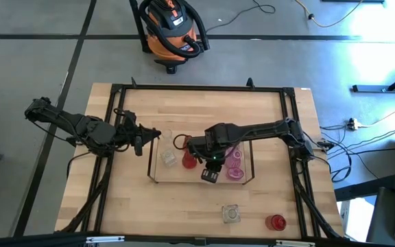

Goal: Sort vases onto shelf
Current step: Put the transparent flower vase on the shelf aligned with the other transparent flower vase

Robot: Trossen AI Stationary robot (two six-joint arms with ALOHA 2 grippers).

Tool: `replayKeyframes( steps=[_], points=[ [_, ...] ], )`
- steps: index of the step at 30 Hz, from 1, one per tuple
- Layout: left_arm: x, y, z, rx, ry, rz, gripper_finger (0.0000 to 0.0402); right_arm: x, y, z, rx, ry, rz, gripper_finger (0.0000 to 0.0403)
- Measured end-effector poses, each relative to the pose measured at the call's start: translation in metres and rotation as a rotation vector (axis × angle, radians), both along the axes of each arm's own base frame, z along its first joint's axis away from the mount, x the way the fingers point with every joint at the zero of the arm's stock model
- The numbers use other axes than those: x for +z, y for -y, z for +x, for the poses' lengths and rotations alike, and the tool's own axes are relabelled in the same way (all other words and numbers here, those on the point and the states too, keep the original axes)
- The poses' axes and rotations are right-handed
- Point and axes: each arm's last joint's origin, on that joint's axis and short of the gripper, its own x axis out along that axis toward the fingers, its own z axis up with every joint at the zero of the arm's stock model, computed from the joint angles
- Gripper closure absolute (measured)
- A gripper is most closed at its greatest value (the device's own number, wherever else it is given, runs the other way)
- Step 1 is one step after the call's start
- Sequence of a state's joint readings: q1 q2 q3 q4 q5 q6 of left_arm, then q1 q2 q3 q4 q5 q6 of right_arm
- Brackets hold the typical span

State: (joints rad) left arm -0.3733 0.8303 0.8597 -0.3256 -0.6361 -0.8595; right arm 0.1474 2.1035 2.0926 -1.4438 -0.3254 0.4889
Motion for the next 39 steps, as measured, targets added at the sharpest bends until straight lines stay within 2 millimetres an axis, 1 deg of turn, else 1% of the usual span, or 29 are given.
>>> replayKeyframes(
  steps=[6,12,39],
  points=[
    [0.0,0.0001,0.0,-0.003,0.0,-0.001,0.0401,-0.0072,-0.0021,0.0033,0.005,-0.021,0.015,0.0381],
    [0.0002,0.0007,0.0,-0.025,-0.001,-0.008,0.0401,-0.0074,-0.0019,0.0037,0.003,-0.016,0.006,0.0381],
    [0.0002,0.0007,0.0,-0.027,-0.003,-0.002,0.0401,-0.0076,-0.0004,0.0041,-0.029,-0.015,-0.053,0.0381]
  ],
)
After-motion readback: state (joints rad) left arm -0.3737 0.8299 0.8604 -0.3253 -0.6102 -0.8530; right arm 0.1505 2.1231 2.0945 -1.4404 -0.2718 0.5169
